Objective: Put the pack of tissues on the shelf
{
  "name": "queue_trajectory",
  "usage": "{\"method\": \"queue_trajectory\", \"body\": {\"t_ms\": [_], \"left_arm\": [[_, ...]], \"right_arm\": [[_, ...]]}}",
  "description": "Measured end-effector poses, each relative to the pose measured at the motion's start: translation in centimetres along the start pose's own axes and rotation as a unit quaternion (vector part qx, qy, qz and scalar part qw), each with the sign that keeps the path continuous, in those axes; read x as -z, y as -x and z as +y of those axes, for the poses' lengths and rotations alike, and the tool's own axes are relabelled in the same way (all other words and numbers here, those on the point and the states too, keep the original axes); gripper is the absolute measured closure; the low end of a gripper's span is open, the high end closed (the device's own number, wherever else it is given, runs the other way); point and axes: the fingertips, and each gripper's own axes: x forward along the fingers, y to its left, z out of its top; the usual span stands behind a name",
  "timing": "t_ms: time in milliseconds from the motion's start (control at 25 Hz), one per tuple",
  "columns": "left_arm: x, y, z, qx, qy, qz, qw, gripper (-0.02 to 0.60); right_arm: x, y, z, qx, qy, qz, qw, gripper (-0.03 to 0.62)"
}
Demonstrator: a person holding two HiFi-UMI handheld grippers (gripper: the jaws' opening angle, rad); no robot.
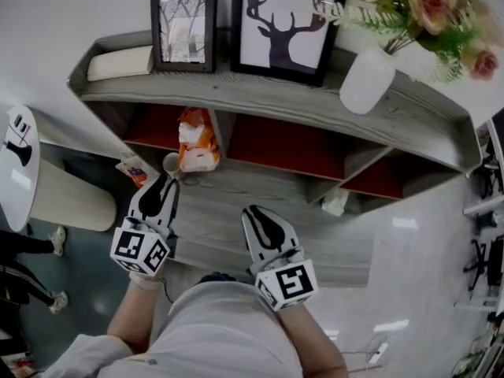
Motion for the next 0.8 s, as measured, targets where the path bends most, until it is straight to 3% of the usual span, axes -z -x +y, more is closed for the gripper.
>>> {"method": "queue_trajectory", "body": {"t_ms": [440, 800], "left_arm": [[0.6, 6.5, -0.2, -0.043, 0.018, -0.004, 0.9989, 0.548], [1.5, 9.2, -0.8, -0.052, 0.037, -0.004, 0.9979, 0.565]], "right_arm": [[1.2, -2.7, 5.3, -0.1, -0.005, 0.014, 0.995, 0.539], [1.5, -3.3, 7.9, -0.136, -0.011, 0.017, 0.99, 0.539]]}}
